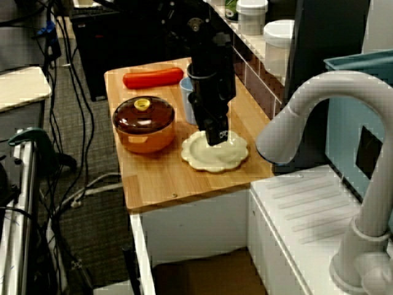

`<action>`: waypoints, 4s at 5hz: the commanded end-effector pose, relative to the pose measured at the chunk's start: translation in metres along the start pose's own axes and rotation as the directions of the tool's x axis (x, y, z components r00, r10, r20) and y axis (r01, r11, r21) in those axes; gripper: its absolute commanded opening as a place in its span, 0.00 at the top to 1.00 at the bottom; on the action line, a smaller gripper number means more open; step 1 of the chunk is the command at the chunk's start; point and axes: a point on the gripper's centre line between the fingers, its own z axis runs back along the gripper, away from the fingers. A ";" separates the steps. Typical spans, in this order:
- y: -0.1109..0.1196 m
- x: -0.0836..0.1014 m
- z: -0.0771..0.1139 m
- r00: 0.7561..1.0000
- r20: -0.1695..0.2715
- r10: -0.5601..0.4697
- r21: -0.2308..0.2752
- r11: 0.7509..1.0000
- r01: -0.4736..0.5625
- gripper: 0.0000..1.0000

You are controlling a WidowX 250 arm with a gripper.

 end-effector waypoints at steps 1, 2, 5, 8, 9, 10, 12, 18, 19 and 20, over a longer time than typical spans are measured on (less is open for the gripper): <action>0.000 0.000 0.000 1.000 0.000 0.000 0.000 1.000 0.000 0.00; -0.001 -0.001 0.000 1.000 0.001 -0.006 0.017 1.000 0.006 0.00; -0.003 -0.001 0.010 1.000 0.017 -0.013 0.050 0.999 0.012 1.00; -0.010 0.013 0.017 0.991 0.129 0.040 0.252 0.965 -0.072 1.00; -0.009 0.010 0.014 0.990 0.142 0.009 0.297 0.953 -0.052 1.00; -0.009 0.011 0.011 0.992 0.125 -0.022 0.321 0.947 -0.019 1.00; 0.011 0.013 0.015 0.990 0.133 -0.041 0.325 0.946 -0.004 1.00; 0.057 0.035 0.021 0.976 0.209 0.065 0.366 0.920 -0.140 1.00; 0.069 0.042 0.020 0.970 0.228 0.085 0.391 0.905 -0.171 1.00; 0.083 0.045 0.020 0.966 0.243 0.091 0.396 0.899 -0.184 1.00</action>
